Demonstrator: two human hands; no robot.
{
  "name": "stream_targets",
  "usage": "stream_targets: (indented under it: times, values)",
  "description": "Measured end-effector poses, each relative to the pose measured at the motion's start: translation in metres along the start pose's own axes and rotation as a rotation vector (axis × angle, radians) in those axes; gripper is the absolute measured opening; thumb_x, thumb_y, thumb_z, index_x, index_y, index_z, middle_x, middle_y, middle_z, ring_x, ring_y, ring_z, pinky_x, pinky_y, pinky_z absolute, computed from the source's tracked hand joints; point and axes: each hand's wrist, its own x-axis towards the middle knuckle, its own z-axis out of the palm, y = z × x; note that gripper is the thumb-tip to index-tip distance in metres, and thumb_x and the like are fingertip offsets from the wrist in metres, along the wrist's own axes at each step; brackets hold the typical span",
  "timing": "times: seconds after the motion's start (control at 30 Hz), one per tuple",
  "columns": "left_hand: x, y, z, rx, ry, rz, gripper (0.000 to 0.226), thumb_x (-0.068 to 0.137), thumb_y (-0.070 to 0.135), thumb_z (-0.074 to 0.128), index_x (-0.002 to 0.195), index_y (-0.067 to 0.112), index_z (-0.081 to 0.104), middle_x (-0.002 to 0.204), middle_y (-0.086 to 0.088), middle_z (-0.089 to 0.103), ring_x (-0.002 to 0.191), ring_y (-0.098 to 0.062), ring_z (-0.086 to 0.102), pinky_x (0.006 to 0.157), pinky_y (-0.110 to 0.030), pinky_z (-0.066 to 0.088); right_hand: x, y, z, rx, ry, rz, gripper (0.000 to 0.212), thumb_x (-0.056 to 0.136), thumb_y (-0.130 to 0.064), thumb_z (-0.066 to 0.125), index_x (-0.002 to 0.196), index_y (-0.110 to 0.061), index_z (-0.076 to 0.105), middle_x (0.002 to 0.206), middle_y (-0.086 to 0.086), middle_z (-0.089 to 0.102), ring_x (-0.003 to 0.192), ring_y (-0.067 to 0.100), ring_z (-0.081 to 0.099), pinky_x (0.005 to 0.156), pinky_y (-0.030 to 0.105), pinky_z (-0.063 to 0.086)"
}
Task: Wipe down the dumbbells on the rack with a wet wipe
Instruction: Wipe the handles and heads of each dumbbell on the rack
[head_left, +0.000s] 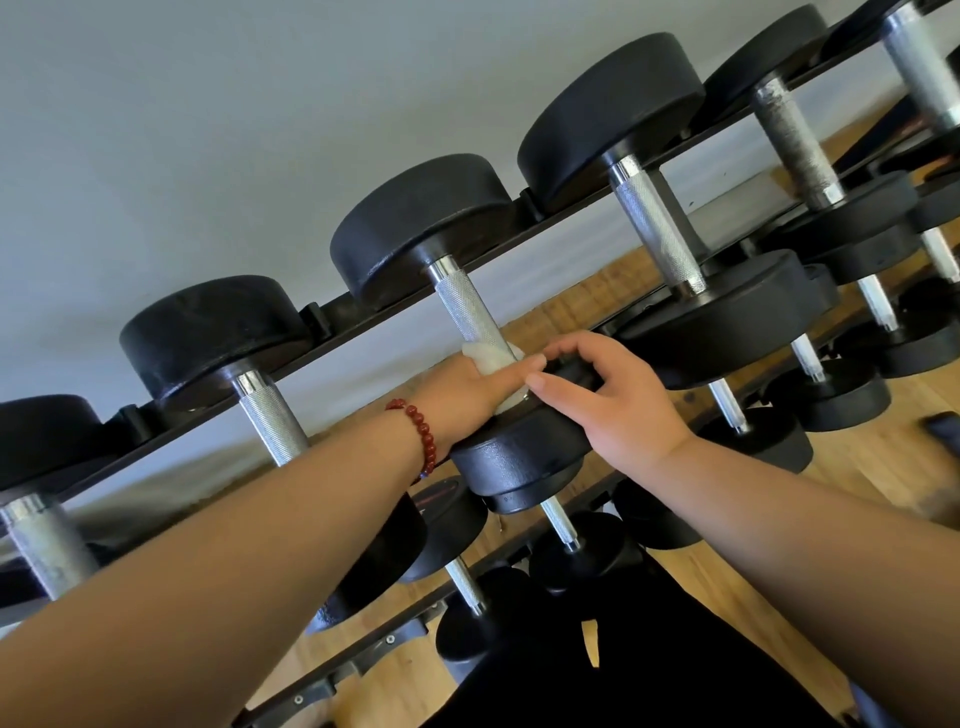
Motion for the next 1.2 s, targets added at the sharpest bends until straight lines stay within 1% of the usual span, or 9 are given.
stream_targets:
  times: [0.17, 0.3, 0.43, 0.5, 0.63, 0.77, 0.97, 1.07, 1.2]
  values:
    - [-0.003, -0.011, -0.008, -0.127, -0.08, 0.041, 0.028, 0.088, 0.041, 0.066, 0.107, 0.02, 0.07, 0.102, -0.005, 0.074, 0.103, -0.023, 0.068, 0.097, -0.044, 0.051, 0.0, 0.0, -0.001, 0.036, -0.02, -0.02, 0.032, 0.064, -0.066, 0.064, 0.089, -0.046, 0.063, 0.094, -0.023, 0.062, 0.094, 0.005, 0.06, 0.086, 0.043, 0.055]
    - [-0.001, -0.002, -0.002, -0.011, 0.02, 0.112, 0.008, 0.08, 0.042, 0.075, 0.08, 0.035, 0.071, 0.081, 0.012, 0.072, 0.089, -0.008, 0.068, 0.088, -0.033, 0.053, -0.001, 0.005, -0.004, 0.04, -0.018, -0.027, 0.037, 0.067, -0.067, 0.063, 0.093, -0.041, 0.064, 0.1, -0.018, 0.062, 0.103, 0.008, 0.059, 0.093, 0.046, 0.051]
    - [-0.005, 0.0, -0.003, 0.063, 0.006, 0.087, 0.028, 0.066, 0.061, 0.073, 0.083, 0.039, 0.071, 0.086, 0.013, 0.073, 0.089, -0.006, 0.068, 0.086, -0.033, 0.054, -0.001, 0.008, -0.007, 0.068, -0.056, -0.01, 0.041, 0.064, -0.066, 0.063, 0.095, -0.038, 0.063, 0.11, -0.011, 0.061, 0.107, 0.009, 0.058, 0.095, 0.048, 0.05]
    - [-0.008, -0.001, -0.005, 0.055, -0.051, 0.104, 0.015, 0.082, 0.048, 0.071, 0.081, 0.033, 0.07, 0.077, 0.016, 0.072, 0.08, 0.002, 0.067, 0.085, -0.03, 0.053, -0.001, 0.008, -0.008, 0.081, -0.068, -0.007, 0.041, 0.063, -0.065, 0.063, 0.094, -0.038, 0.062, 0.113, -0.011, 0.061, 0.108, 0.008, 0.057, 0.095, 0.046, 0.05]
    - [-0.009, 0.011, -0.001, 0.141, -0.075, 0.161, 0.019, 0.089, 0.041, 0.064, 0.079, 0.027, 0.072, 0.087, -0.001, 0.074, 0.092, -0.019, 0.069, 0.093, -0.049, 0.051, -0.001, 0.009, -0.007, 0.069, -0.058, -0.033, 0.039, 0.065, -0.062, 0.061, 0.094, -0.036, 0.063, 0.113, -0.01, 0.061, 0.107, 0.001, 0.056, 0.096, 0.039, 0.05]
    - [-0.006, 0.014, 0.005, 0.184, 0.053, 0.124, 0.024, 0.087, 0.043, 0.068, 0.09, 0.02, 0.074, 0.093, -0.003, 0.074, 0.093, -0.019, 0.067, 0.091, -0.042, 0.052, -0.001, 0.011, -0.008, 0.07, -0.07, -0.041, 0.035, 0.066, -0.061, 0.061, 0.093, -0.039, 0.062, 0.112, -0.009, 0.061, 0.107, 0.004, 0.056, 0.096, 0.038, 0.05]
    - [-0.008, 0.006, -0.012, 0.225, -0.115, 0.152, 0.035, 0.093, 0.035, 0.063, 0.058, 0.038, 0.067, 0.065, 0.017, 0.065, 0.069, 0.003, 0.059, 0.072, -0.025, 0.042, -0.001, 0.011, -0.007, 0.073, -0.054, -0.052, 0.036, 0.065, -0.063, 0.062, 0.092, -0.039, 0.062, 0.111, -0.015, 0.061, 0.109, 0.0, 0.054, 0.096, 0.034, 0.048]
    - [-0.007, 0.015, -0.001, 0.189, 0.007, 0.11, 0.02, 0.088, 0.04, 0.067, 0.077, 0.024, 0.073, 0.082, -0.001, 0.072, 0.083, -0.015, 0.066, 0.08, -0.036, 0.052, 0.0, 0.012, -0.006, 0.063, -0.053, -0.058, 0.037, 0.066, -0.061, 0.061, 0.093, -0.037, 0.063, 0.111, -0.01, 0.061, 0.107, 0.002, 0.056, 0.095, 0.034, 0.05]
    - [-0.004, 0.019, 0.01, 0.201, 0.127, 0.075, 0.036, 0.086, 0.042, 0.068, 0.093, 0.007, 0.073, 0.094, -0.013, 0.072, 0.092, -0.025, 0.066, 0.09, -0.045, 0.052, 0.0, 0.012, -0.006, 0.062, -0.047, -0.06, 0.035, 0.066, -0.061, 0.061, 0.092, -0.038, 0.062, 0.11, -0.007, 0.062, 0.105, 0.004, 0.057, 0.094, 0.033, 0.05]
